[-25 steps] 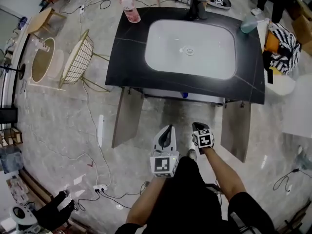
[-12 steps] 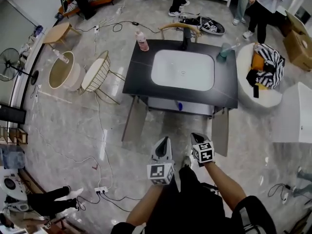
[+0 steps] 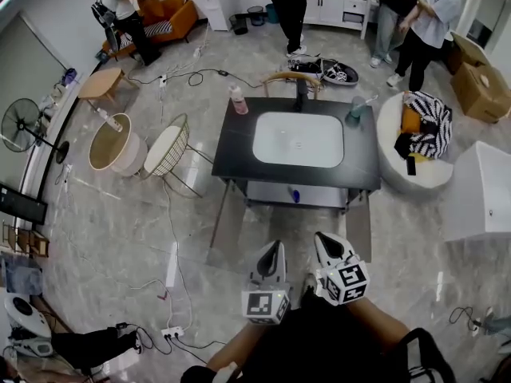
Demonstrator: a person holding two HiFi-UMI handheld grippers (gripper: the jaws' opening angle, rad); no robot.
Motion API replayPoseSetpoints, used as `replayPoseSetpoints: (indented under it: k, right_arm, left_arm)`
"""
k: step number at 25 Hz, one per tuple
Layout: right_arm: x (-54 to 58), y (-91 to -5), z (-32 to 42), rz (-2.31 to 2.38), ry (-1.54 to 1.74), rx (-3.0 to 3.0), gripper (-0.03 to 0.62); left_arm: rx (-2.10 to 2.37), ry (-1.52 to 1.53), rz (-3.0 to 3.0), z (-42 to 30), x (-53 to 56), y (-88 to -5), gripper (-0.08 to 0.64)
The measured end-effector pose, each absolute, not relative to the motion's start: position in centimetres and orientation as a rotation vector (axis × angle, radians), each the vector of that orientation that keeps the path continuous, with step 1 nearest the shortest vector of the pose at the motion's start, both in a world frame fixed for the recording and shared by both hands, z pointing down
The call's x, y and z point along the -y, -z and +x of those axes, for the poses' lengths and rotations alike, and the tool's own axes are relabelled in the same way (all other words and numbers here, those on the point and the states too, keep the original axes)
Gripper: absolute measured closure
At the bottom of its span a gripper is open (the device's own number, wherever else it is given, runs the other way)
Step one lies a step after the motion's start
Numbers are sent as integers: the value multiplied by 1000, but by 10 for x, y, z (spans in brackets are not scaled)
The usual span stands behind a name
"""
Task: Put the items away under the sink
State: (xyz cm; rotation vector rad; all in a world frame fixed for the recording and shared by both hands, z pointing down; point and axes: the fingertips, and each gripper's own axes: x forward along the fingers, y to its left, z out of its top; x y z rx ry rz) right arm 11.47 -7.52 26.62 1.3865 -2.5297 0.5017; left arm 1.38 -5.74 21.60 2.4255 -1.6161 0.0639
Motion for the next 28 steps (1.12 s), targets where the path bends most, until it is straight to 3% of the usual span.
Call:
replayPoseSetpoints:
  k: [7,28]
  right_arm:
    - [40,-207,98,1452,-372,2611,581]
    - [23,-222,81,1502,-370,2563,581]
  left_arm:
    - [1630,-21,2446,-4,44,-198,546]
    - [1597,-16,2496,-18,27,-203,546]
